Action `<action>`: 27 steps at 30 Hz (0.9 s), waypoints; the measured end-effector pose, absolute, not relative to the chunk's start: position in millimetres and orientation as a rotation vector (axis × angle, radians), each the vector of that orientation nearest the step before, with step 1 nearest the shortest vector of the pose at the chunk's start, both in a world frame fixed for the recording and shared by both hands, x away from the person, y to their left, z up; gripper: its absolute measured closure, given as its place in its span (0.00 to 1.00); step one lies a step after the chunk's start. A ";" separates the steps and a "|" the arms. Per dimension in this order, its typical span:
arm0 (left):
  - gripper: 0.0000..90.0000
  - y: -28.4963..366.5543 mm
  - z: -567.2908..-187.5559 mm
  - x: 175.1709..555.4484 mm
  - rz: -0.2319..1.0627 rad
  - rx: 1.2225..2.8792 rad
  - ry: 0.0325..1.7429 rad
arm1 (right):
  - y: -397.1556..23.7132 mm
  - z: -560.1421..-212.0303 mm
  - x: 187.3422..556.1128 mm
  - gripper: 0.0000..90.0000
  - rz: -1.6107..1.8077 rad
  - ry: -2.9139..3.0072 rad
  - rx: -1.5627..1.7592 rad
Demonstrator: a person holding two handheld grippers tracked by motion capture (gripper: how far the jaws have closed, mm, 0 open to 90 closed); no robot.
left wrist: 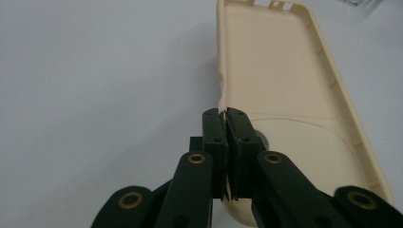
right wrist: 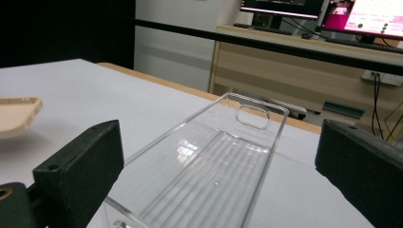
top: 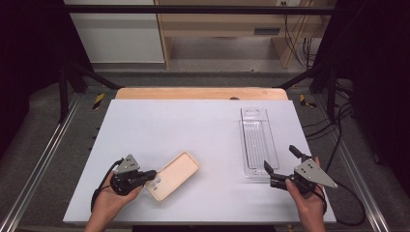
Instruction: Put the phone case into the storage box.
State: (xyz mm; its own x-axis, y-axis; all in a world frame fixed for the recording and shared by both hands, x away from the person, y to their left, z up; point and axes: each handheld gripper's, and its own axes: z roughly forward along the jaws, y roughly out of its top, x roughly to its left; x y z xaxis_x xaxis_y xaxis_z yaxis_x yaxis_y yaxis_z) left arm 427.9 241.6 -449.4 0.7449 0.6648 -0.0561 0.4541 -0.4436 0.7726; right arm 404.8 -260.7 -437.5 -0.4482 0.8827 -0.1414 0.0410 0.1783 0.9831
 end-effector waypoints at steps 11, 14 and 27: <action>0.97 224.3 -432.1 445.6 0.322 2.162 0.788 | -213.2 -396.5 407.9 0.03 1.234 1.931 0.676; 0.97 217.4 -425.2 449.7 0.333 2.189 0.770 | -196.5 -390.2 411.4 0.03 1.237 2.009 0.597; 0.97 187.3 -390.6 454.5 0.343 2.294 0.663 | -122.0 -384.0 418.9 0.05 1.109 2.235 0.345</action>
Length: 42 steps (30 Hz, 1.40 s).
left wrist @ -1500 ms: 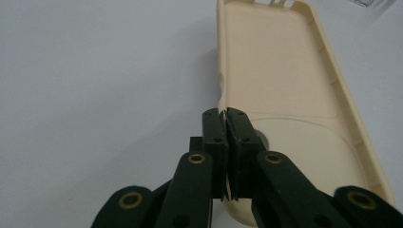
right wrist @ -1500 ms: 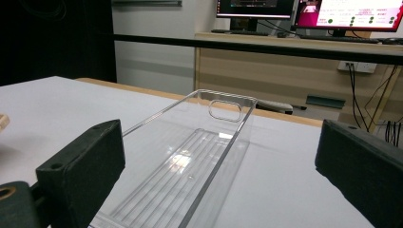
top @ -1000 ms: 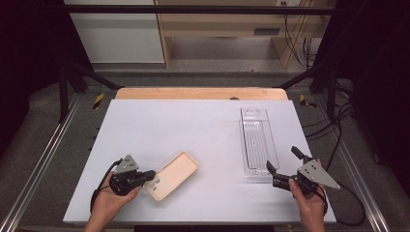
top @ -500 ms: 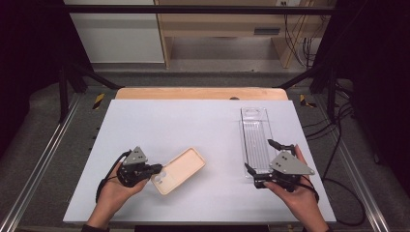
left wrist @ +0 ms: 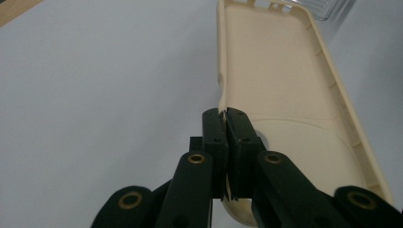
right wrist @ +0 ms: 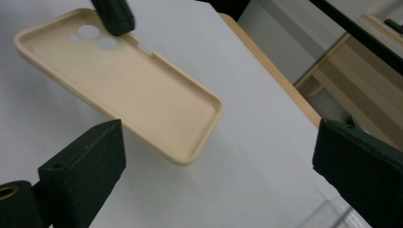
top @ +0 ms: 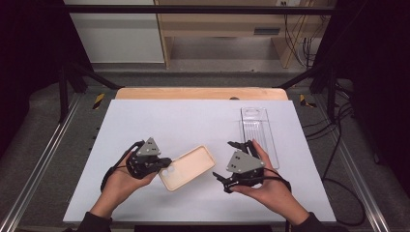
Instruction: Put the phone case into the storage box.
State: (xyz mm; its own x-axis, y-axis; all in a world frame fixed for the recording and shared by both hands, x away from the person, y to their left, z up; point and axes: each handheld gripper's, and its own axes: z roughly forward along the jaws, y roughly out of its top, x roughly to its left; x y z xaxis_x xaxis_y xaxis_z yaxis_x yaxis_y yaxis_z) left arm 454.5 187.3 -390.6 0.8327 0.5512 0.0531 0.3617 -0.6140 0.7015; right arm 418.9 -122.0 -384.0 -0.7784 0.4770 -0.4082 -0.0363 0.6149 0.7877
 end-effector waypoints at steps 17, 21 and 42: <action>0.97 171.3 -383.2 458.5 0.339 2.437 0.588 | -81.8 -383.4 419.6 0.07 1.058 2.328 0.219; 0.97 164.5 -379.3 458.5 0.350 2.473 0.561 | -74.0 -384.9 420.2 0.07 1.050 2.348 0.205; 0.97 163.5 -368.4 461.8 0.369 2.522 0.553 | -41.2 -387.1 417.2 0.14 0.940 2.455 0.014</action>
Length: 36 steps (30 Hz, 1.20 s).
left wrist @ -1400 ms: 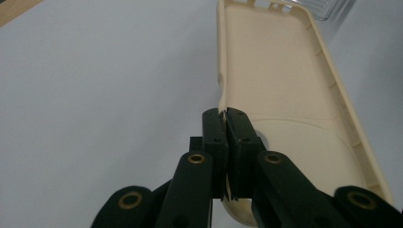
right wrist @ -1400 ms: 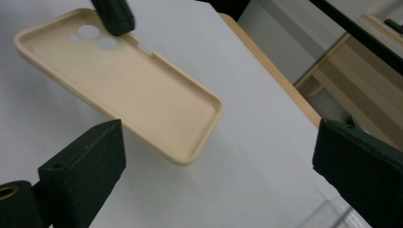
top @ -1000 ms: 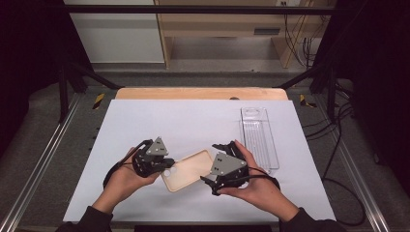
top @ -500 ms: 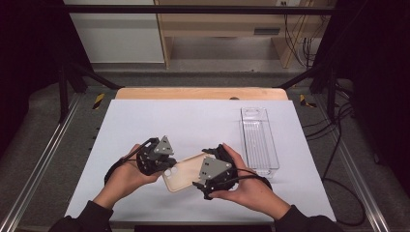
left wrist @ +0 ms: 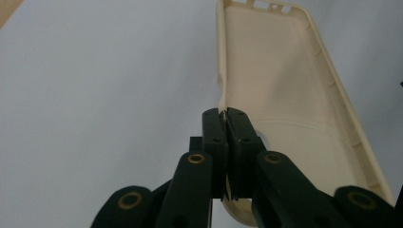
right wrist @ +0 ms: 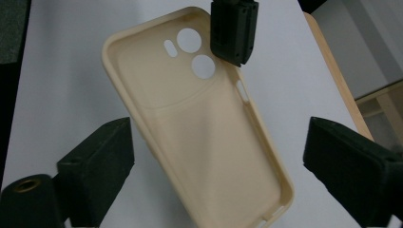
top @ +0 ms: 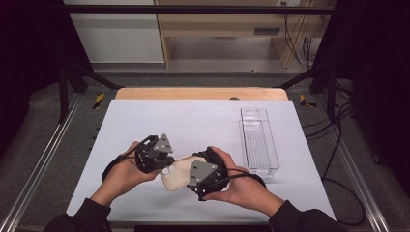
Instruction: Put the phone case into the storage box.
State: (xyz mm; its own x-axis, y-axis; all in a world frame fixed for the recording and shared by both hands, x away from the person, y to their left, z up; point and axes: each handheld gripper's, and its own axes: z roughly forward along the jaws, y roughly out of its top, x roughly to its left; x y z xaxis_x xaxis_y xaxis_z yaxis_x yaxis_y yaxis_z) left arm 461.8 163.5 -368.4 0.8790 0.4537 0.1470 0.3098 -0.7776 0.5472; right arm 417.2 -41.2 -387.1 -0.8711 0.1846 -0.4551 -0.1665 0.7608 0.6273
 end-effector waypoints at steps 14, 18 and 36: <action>0.97 169.4 -362.0 462.0 0.365 2.515 0.550 | -26.3 -389.1 410.3 0.56 0.902 2.540 -0.175; 0.97 171.0 -360.1 462.4 0.360 2.509 0.553 | -24.7 -391.7 409.6 0.66 0.863 2.558 -0.224; 0.97 171.2 -359.0 462.3 0.314 2.514 0.531 | -20.7 -399.2 406.7 0.82 0.808 2.574 -0.317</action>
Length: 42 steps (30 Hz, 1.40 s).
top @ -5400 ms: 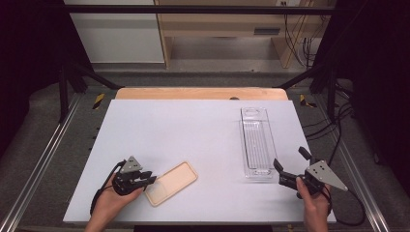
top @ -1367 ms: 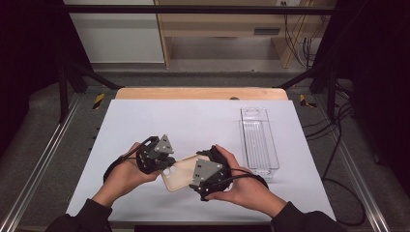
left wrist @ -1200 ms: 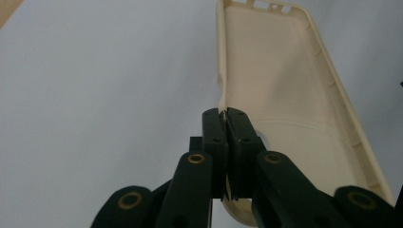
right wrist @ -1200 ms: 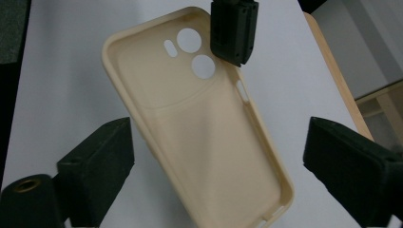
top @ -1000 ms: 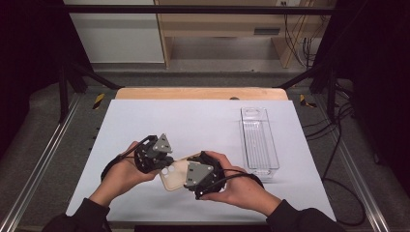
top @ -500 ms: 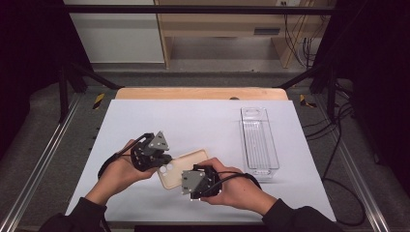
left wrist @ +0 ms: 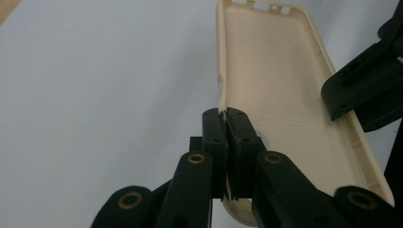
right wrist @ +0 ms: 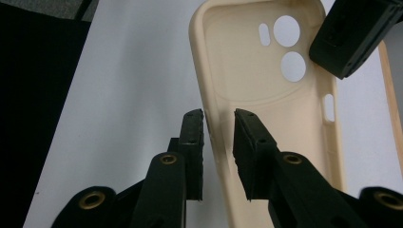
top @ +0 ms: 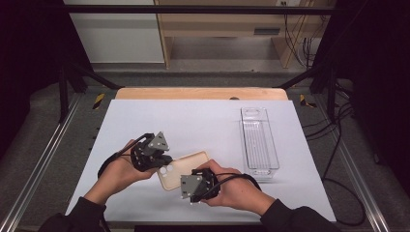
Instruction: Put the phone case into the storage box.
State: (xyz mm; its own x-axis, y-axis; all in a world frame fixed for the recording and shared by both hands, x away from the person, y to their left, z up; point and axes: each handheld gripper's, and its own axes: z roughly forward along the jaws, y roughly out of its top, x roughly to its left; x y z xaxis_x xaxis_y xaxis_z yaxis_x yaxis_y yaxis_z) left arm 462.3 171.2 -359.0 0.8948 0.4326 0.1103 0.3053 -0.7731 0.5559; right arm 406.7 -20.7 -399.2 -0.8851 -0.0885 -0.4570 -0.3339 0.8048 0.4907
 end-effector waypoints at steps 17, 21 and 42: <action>0.97 170.0 -359.3 461.2 0.299 2.517 0.517 | -17.0 -402.9 401.0 0.93 0.785 2.562 -0.404; 0.97 169.3 -359.9 460.5 0.295 2.519 0.509 | -14.8 -404.6 399.1 0.96 0.782 2.569 -0.426; 0.61 181.1 -355.2 454.6 0.403 2.292 0.570 | -14.8 -409.1 401.6 0.97 0.787 2.586 -0.391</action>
